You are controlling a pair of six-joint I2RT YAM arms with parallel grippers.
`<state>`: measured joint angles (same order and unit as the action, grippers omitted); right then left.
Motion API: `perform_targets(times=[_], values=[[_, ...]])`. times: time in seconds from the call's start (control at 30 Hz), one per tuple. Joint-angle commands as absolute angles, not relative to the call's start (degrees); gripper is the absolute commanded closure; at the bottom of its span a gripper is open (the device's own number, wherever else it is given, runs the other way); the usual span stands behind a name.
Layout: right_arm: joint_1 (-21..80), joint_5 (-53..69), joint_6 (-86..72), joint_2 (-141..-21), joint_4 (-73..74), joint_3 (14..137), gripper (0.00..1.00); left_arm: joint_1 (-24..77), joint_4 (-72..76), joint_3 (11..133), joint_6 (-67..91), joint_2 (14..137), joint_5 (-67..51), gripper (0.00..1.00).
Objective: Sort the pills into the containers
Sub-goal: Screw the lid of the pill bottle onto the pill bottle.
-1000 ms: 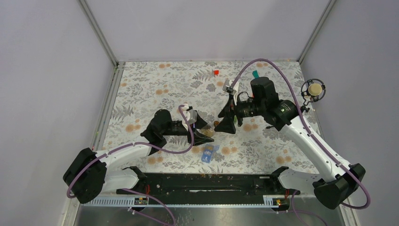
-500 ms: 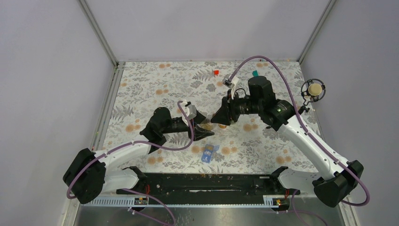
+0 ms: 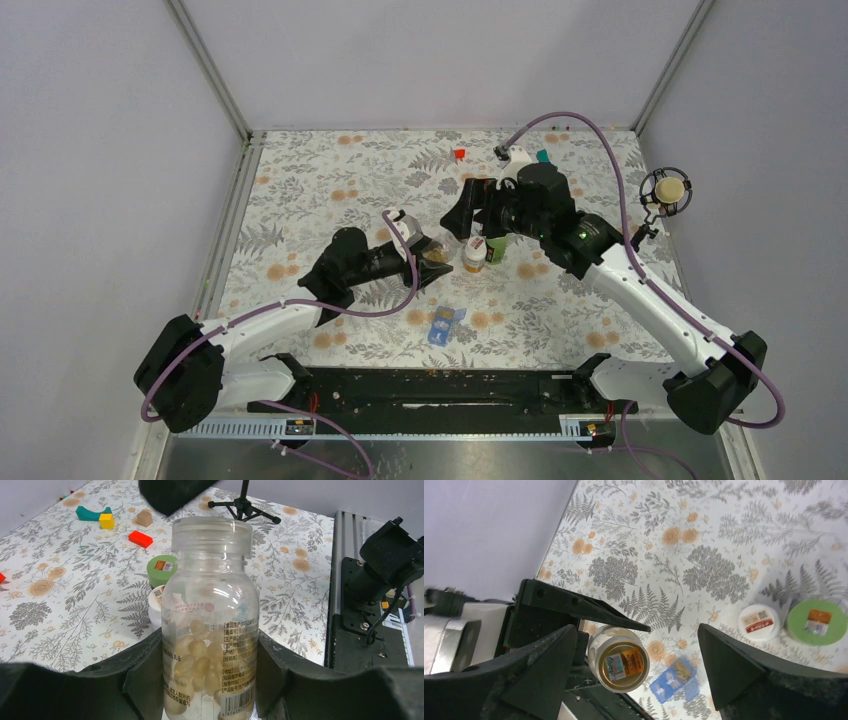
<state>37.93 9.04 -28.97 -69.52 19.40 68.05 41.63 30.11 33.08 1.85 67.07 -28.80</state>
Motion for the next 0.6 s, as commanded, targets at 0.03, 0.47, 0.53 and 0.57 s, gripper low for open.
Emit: perform_targets(times=[0.03, 0.47, 0.53, 0.57], values=[[35.96, 17.36, -17.21, -61.98, 13.89, 67.04, 0.0, 42.01, 34.0, 35.98, 1.23, 66.19, -31.61, 1.0], [34.3, 34.54, 4.93, -60.15, 26.38, 65.91, 0.06, 42.0, 34.8, 35.43, 2.29, 64.06, -44.17, 1.0], [34.25, 34.49, 5.37, -61.3, 27.36, 66.94, 0.11, 41.99, 35.07, 35.27, 2.33, 63.71, -45.85, 1.0], [34.23, 34.7, 5.2, -61.73, 27.43, 67.33, 0.14, 41.99, 35.26, 35.25, 2.43, 63.63, -46.56, 1.0]])
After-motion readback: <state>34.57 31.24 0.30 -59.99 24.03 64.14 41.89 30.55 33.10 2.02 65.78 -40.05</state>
